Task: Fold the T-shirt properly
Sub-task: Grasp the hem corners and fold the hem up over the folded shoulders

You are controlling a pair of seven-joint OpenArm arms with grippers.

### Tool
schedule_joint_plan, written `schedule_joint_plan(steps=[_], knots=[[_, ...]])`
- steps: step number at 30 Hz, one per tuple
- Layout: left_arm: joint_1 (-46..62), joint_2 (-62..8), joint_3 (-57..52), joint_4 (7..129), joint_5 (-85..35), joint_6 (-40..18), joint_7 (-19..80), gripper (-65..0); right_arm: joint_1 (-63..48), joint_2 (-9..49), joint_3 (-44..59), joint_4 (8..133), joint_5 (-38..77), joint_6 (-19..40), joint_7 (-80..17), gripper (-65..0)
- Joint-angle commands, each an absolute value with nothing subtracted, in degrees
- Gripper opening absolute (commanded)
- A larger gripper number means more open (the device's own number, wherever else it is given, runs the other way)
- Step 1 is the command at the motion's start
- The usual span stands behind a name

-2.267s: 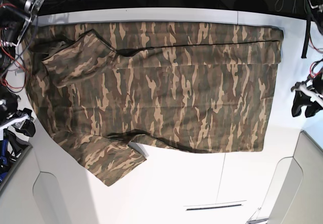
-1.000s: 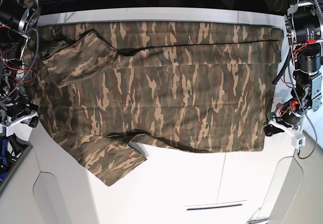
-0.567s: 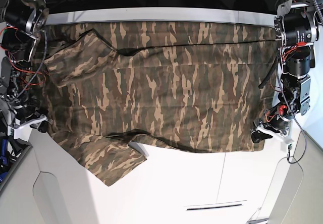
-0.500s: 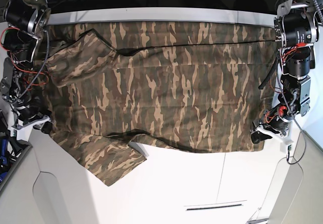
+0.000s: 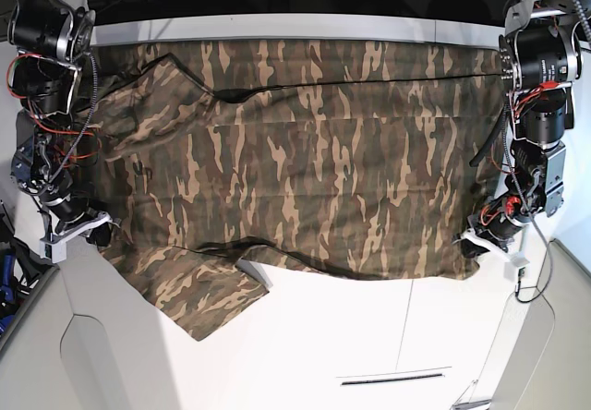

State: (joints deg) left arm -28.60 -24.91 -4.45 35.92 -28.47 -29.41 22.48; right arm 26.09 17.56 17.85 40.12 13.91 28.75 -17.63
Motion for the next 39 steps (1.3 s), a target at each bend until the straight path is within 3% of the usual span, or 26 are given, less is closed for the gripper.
schedule_joint_plan(steps=[1, 6, 13, 22, 39], knots=[[-30.4, -25.6, -4.5, 36.3, -28.4, -29.5, 22.4, -65.0, 28.2, 18.1, 17.8, 40.7, 13.9, 29.5, -17.8, -65.0], [-32.8, -26.0, -4.5, 36.4, -28.4, -30.0, 23.1, -65.0, 30.9, 18.1, 17.8, 41.6, 14.2, 32.9, -19.7, -65.0], [-34.5, -29.6, -4.5, 38.2, -34.8, -40.0, 32.1, -65.0, 30.4, 18.1, 17.8, 50.3, 18.2, 32.8, -30.6, -65.0], [-25.4, -36.1, -4.5, 52.9, -47.0, -40.0, 43.3, -65.0, 20.0, 20.0, 18.4, 67.5, 23.9, 32.8, -34.7, -65.0], [-3.4, -45.5, -4.5, 82.3, -50.6, -40.0, 47.1, -65.0, -0.3, 20.0, 31.7, 86.6, 34.1, 32.9, -41.6, -65.0]])
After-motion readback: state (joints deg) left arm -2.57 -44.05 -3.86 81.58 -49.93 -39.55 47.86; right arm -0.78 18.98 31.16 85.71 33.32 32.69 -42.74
